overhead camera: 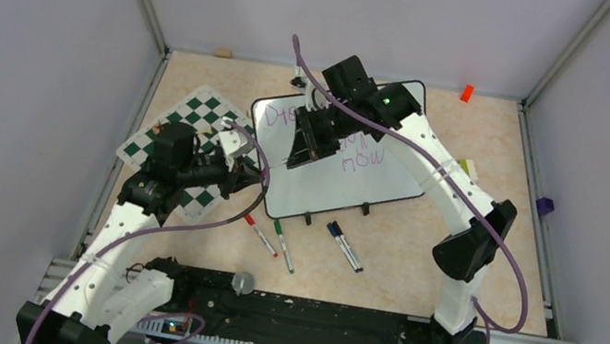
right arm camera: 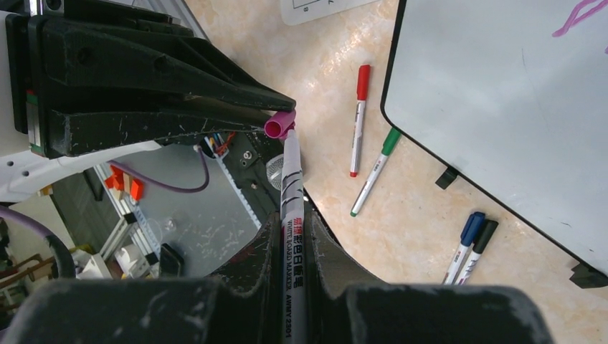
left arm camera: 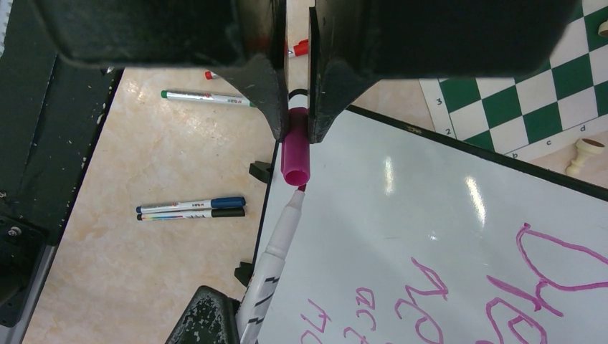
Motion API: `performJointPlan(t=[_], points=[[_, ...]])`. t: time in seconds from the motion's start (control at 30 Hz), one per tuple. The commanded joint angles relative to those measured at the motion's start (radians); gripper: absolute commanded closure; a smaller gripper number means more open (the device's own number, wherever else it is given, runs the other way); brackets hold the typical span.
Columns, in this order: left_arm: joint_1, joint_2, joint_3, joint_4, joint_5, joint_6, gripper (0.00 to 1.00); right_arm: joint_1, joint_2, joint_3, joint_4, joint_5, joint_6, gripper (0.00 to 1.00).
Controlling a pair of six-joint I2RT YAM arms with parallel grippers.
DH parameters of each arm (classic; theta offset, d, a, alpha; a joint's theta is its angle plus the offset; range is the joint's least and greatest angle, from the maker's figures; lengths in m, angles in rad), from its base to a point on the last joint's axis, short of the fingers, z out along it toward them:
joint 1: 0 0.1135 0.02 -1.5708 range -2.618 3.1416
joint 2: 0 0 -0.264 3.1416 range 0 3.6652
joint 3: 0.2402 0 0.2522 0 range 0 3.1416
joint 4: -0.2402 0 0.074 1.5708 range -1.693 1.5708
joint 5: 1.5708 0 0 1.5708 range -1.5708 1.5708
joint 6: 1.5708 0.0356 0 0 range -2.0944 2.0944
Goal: Write a sentence on the whiteboard
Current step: Close the whiteboard marker at the center of the board.
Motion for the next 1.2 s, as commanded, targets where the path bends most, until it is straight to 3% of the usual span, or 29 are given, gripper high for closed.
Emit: performJointPlan(t=[0.0, 0.2, 1.17], points=[[-0.005, -0.015, 0.019, 0.004, 0.009, 0.019, 1.0, 0.012, -0.046, -0.006, 0.038, -0.016, -0.001, 1.0], [-0.006, -0.016, 0.014, -0.003, 0.009, 0.019, 1.0, 0.011, -0.061, -0.006, 0.051, 0.032, 0.009, 1.0], [-0.011, -0.004, 0.019, 0.001, 0.012, 0.025, 1.0, 0.012, -0.105, -0.1, 0.122, -0.039, 0.015, 1.0]])
